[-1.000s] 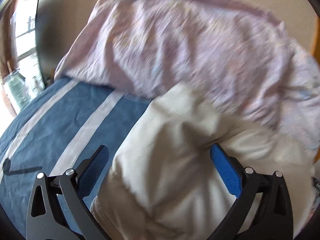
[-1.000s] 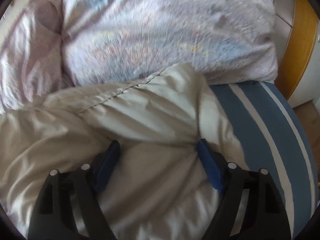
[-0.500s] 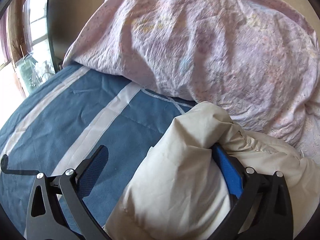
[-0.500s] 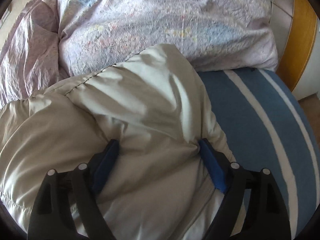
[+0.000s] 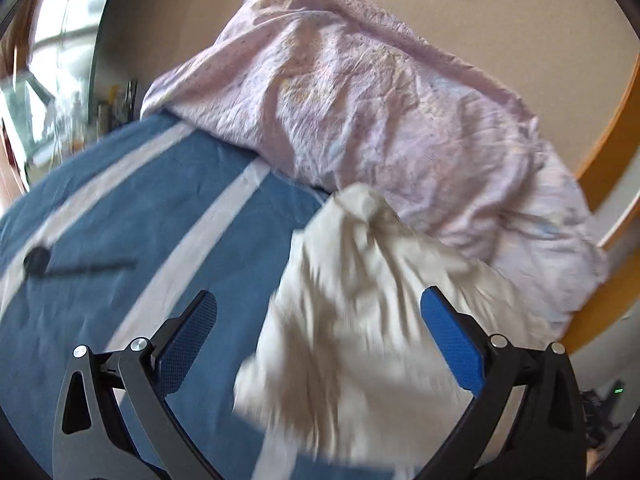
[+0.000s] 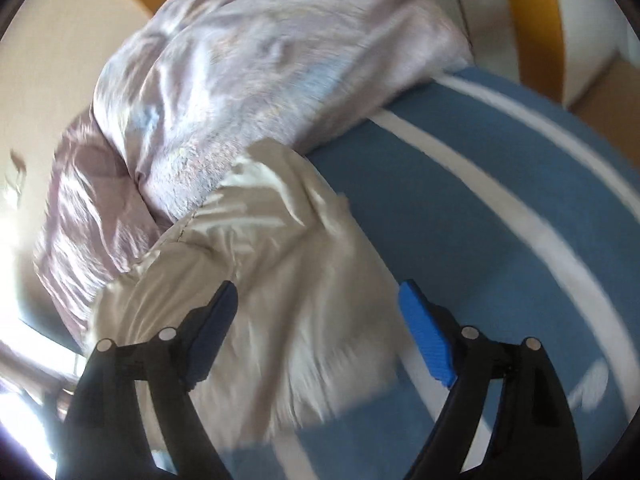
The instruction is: Fold large clothes
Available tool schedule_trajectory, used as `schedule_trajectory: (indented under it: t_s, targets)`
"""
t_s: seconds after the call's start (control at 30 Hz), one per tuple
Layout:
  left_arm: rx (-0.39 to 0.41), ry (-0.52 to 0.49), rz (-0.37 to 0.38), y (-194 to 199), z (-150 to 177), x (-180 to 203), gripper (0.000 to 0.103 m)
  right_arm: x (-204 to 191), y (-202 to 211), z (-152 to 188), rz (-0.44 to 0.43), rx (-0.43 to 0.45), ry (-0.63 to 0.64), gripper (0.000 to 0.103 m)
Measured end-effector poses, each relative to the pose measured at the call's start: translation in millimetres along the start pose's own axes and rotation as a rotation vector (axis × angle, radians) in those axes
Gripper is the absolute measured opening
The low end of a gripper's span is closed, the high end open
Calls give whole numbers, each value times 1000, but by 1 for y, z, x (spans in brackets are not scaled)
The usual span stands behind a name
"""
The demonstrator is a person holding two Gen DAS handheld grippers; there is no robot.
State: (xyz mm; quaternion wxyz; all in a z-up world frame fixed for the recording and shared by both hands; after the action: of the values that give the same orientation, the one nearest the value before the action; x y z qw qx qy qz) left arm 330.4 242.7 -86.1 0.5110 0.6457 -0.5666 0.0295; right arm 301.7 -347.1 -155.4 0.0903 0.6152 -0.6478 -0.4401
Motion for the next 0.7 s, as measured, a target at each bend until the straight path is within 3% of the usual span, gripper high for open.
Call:
schedule_trajectory:
  t_s: [0.13, 0.23, 0.37, 0.7]
  targets:
    - [-80, 106, 45, 16, 25, -19, 102, 12, -5, 31, -134, -75, -183, 83]
    - [-142, 221, 88, 16, 42, -36, 102, 9, -16, 45, -165, -111, -244, 83]
    - [-156, 271, 107, 12, 55, -39, 102, 6, -27, 54, -229, -118, -327, 83]
    - [-191, 369, 120, -17, 73, -32, 89, -3, -42, 49, -284, -90, -373, 80]
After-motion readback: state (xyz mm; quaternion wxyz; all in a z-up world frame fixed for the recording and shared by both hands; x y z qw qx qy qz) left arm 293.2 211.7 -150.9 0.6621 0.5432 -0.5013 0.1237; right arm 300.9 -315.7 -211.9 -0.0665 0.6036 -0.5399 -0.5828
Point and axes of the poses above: each gripper's, at about its wrist camera, not at the fingertips, and y roughly against the way its jaws point, x to its right, z to its underside, the point moved 9 cm from there along -y, roughly the way its jaws point, and after that the axes turned 15 degrees about y, right-handed, at the moved point
